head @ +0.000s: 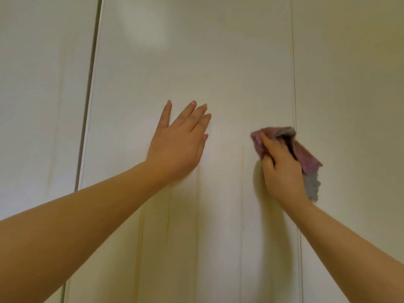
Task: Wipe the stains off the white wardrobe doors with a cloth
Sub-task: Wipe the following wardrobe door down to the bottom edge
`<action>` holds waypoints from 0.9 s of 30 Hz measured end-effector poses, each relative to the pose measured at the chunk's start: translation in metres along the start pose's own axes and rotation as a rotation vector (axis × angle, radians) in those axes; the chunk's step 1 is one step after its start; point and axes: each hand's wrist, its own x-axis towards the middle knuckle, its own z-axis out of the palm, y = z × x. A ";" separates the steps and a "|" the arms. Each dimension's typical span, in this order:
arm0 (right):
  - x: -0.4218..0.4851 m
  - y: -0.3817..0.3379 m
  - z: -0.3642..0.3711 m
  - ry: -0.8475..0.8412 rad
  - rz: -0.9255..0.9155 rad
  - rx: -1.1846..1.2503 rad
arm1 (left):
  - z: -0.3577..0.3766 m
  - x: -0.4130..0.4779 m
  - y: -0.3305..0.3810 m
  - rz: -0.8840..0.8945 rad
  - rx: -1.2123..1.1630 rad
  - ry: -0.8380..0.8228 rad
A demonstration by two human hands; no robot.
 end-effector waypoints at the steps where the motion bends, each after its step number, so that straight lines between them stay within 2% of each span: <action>1: -0.014 0.003 0.001 -0.020 -0.028 -0.034 | 0.003 -0.001 0.005 0.009 -0.001 -0.023; 5: -0.014 0.012 -0.014 -0.131 -0.042 -0.175 | 0.015 -0.001 0.024 0.056 0.020 -0.017; 7: 0.011 0.007 -0.018 -0.123 0.050 -0.134 | 0.015 0.001 0.029 0.044 0.027 0.042; 9: 0.016 0.003 -0.018 -0.080 0.126 -0.092 | 0.015 0.003 0.037 0.048 0.033 0.022; 14: -0.061 0.021 -0.009 -0.155 0.011 -0.212 | 0.023 -0.007 0.052 0.196 0.143 0.027; 17: -0.037 0.023 -0.023 -0.190 0.023 -0.223 | 0.027 -0.010 0.054 0.167 0.167 0.038; 20: -0.008 0.025 -0.021 -0.128 0.043 -0.197 | 0.034 -0.010 0.057 0.129 0.175 0.014; 23: -0.048 0.035 -0.002 -0.101 -0.010 -0.220 | 0.044 -0.015 0.057 0.114 0.121 0.142; 27: -0.090 0.042 -0.005 -0.120 -0.051 -0.270 | 0.049 -0.021 0.064 0.122 0.067 0.191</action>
